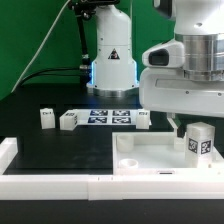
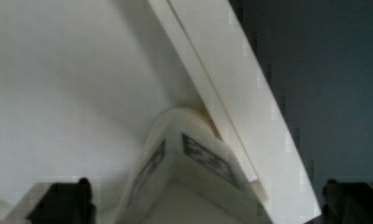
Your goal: Assemble one leg
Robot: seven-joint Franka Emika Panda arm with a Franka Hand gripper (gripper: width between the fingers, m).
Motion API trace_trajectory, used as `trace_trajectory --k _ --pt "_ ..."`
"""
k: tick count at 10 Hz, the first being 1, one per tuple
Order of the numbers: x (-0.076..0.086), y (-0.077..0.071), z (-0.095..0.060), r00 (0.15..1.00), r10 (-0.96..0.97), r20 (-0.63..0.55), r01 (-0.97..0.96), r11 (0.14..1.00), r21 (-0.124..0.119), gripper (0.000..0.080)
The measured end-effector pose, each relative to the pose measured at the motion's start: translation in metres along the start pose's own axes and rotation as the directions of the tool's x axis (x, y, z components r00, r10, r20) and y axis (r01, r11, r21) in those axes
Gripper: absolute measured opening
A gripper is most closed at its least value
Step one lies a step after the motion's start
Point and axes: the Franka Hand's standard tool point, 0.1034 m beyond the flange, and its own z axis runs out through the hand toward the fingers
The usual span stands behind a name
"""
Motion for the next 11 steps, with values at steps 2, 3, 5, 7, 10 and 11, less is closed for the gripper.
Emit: trace_trajectory --k 2,3,5,7,10,11 --pt "0.003 0.001 -0.001 0.957 -0.292 -0.001 0.292 0.956 -0.007 0.0649" --pt "0.004 0.003 0.000 0.914 -0.406 -0.001 0.406 0.914 -0.007 0.0649" --pt "0.006 0.006 0.000 0.797 -0.605 0.001 0.605 0.796 -0.014 0.0649" --pt "0.009 0.011 0.000 0.766 -0.643 -0.009 0.643 0.766 -0.017 0.0649" --pt "0.009 0.011 0.000 0.796 -0.605 -0.009 0.605 0.796 -0.017 0.0378" --pt "0.009 0.011 0.000 0.817 -0.577 -0.010 0.577 0.817 -0.014 0.0288"
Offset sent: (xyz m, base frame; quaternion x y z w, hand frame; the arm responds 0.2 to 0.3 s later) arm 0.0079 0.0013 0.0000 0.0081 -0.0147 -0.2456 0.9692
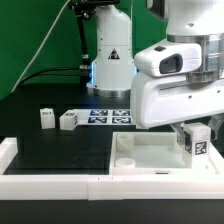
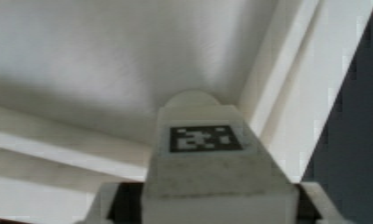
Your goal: Assemble one leg
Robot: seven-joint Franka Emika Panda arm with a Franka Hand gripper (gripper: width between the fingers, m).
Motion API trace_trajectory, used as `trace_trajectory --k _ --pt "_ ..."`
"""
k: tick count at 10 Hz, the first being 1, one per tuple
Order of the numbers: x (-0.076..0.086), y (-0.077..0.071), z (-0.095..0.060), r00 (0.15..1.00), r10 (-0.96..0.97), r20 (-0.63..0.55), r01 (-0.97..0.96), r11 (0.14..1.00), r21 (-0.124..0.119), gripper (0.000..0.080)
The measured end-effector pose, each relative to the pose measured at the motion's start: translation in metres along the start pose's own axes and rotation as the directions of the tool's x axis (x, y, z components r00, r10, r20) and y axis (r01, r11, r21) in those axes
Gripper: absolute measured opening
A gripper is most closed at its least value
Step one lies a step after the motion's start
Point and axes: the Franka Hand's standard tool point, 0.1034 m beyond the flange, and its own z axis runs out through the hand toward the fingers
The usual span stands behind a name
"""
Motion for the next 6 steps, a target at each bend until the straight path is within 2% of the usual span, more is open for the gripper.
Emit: trace_trajectory --k 2,3,4,6 --pt "0.000 -0.002 0.000 0.949 0.317 -0.001 -0.317 0.949 0.006 0.0289" --pt "0.000 -0.002 0.000 0.911 0.411 0.000 -0.411 0.911 0.008 0.0289" --pt "0.000 0.001 0.000 0.823 0.568 0.001 -0.568 0.823 0.015 0.0289" --pt "-0.002 0.011 -0.001 0.681 0.732 -0.004 -0.732 0.681 0.002 0.0289"
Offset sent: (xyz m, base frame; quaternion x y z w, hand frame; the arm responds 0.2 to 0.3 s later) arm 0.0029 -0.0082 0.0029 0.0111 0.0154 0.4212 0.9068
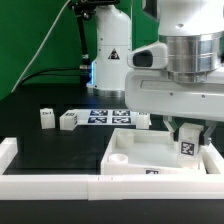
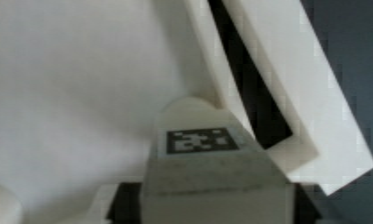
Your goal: Assemble one leg
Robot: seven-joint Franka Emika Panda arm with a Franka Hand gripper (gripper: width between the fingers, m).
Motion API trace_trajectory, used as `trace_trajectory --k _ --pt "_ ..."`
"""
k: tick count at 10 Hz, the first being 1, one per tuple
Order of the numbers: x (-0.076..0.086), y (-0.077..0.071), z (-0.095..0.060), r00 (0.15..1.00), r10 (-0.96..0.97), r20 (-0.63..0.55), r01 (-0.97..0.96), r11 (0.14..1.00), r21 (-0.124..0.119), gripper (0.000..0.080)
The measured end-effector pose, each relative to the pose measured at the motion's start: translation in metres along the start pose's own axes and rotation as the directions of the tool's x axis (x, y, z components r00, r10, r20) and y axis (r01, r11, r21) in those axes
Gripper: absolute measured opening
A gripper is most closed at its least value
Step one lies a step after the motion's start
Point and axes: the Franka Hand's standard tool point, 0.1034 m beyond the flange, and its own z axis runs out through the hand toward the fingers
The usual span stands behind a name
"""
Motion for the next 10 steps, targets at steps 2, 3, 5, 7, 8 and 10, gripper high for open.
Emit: trace_trajectory --k 2,3,5,7,8,10 --pt "0.002 0.008 -0.002 0.984 0.178 -0.016 -0.178 0.983 -0.040 0.0295" --pt "0.002 0.012 -0.003 0.973 0.231 -0.022 -0.232 0.971 -0.057 0.0295" --pt "0.003 0.015 -0.002 0.948 0.316 -0.031 -0.317 0.946 -0.061 0.0368" --pt "0.003 0.014 -0.002 0.954 0.298 -0.029 -0.299 0.952 -0.062 0.0532" --pt "0.003 0.014 -0.002 0.954 0.298 -0.029 -0.299 0.952 -0.062 0.0626" --pt "0.003 0.014 -0.002 0.954 0.298 -0.029 -0.299 0.952 -0.062 0.0645"
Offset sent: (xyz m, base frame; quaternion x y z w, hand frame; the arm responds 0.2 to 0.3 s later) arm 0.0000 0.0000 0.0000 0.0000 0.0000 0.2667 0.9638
